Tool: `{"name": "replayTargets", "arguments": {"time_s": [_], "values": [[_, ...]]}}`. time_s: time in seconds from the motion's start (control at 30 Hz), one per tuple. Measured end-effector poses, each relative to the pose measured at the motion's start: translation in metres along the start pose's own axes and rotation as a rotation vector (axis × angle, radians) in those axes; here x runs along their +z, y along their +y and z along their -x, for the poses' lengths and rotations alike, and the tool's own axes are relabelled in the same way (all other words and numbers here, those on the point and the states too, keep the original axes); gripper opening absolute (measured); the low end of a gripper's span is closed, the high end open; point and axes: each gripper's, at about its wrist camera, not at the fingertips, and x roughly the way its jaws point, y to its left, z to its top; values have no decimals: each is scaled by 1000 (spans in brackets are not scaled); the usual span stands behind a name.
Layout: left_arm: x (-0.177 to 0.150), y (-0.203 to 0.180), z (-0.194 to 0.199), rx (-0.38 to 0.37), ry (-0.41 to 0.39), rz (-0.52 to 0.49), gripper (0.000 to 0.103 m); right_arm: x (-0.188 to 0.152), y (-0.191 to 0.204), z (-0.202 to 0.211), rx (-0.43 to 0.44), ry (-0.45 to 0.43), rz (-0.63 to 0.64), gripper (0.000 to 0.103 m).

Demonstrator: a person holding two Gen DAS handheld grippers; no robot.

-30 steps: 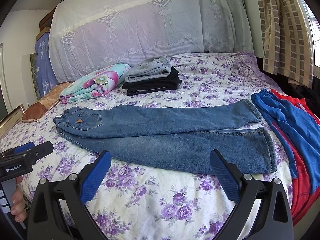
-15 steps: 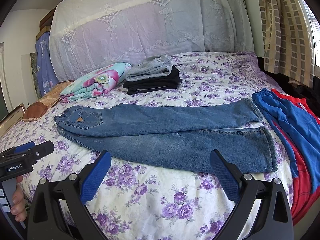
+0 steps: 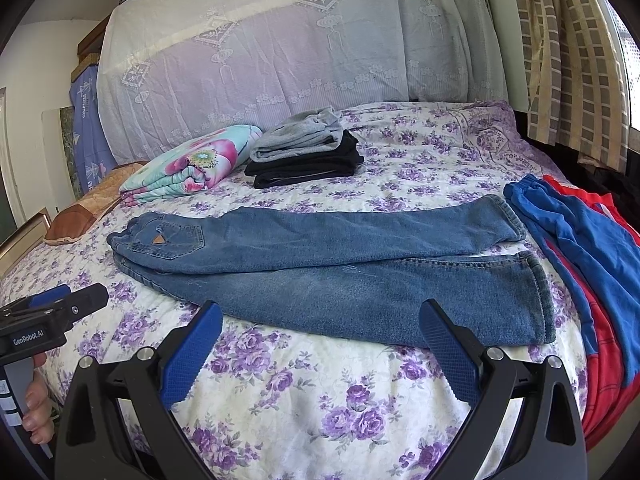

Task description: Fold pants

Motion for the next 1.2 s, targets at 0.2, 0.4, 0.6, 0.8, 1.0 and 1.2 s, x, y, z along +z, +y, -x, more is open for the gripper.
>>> {"name": "replayTargets", "arguments": {"time_s": [0.2,0.4,0.6,0.8,1.0,1.2], "values": [[-1,1,0,1,2,0,98,-1,0,0,0,0,-2,99],[-1,-2,-2,3,8,1,98,-2,-1,-2,2,6,-6,99],[2,8,-10,-13,23,9,98,-2,-8,-7,24,28,-19,99],[30,92,-42,-112,81,195,98,7,-59,-18,23,44,-138,99],[67,181,-86,-269,142,535,98,9,-110,-37,35,84,-339,99],[104,185,-123,-220,179,516,98,15,-123,-52,3,97,-360,99]]}}
